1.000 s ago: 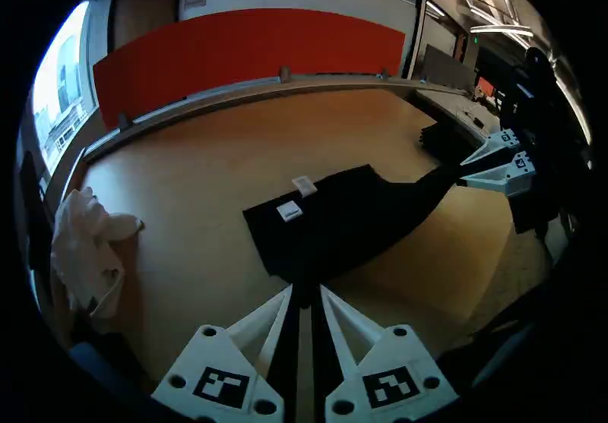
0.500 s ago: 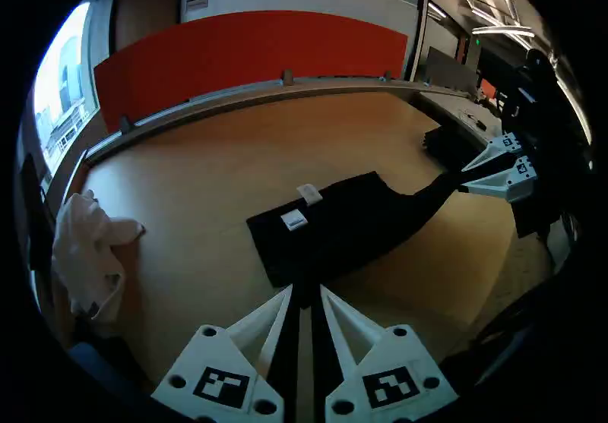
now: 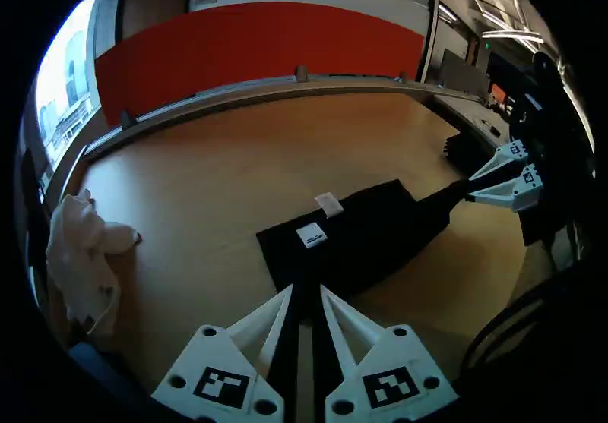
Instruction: Fold towel
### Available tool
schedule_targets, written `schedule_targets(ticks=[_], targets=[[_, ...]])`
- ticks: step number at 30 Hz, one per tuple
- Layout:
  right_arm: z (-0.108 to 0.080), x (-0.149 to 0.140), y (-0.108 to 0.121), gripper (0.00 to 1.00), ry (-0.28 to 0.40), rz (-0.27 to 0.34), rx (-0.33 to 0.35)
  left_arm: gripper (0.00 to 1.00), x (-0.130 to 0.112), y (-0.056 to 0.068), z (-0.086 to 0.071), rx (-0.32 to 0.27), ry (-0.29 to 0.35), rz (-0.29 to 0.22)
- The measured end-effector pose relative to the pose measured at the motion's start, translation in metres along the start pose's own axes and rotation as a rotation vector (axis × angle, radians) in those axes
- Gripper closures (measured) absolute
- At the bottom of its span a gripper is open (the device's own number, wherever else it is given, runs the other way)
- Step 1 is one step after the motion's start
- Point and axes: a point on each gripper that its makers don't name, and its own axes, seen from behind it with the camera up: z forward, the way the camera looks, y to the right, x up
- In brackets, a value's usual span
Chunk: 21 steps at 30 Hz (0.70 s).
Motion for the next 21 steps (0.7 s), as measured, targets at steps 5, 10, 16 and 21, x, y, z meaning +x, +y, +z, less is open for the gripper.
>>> schedule_targets(ticks=[5,10,16,21], targets=[[0.014,-0.002,0.005,0.85,-0.022,0.003,0.002,0.90,0.000,-0.005,0.016,0.004,-0.011,-0.009],[0.024,-0.006,0.009,0.85,-0.043,0.003,0.000,0.90,-0.003,-0.007,0.029,0.002,-0.027,-0.008],[0.040,-0.010,0.016,0.85,-0.062,0.021,0.001,0.91,-0.008,-0.011,0.046,0.010,-0.044,-0.005],[0.056,-0.017,0.022,0.85,-0.083,0.039,0.003,0.90,-0.015,-0.014,0.062,0.015,-0.062,-0.005]])
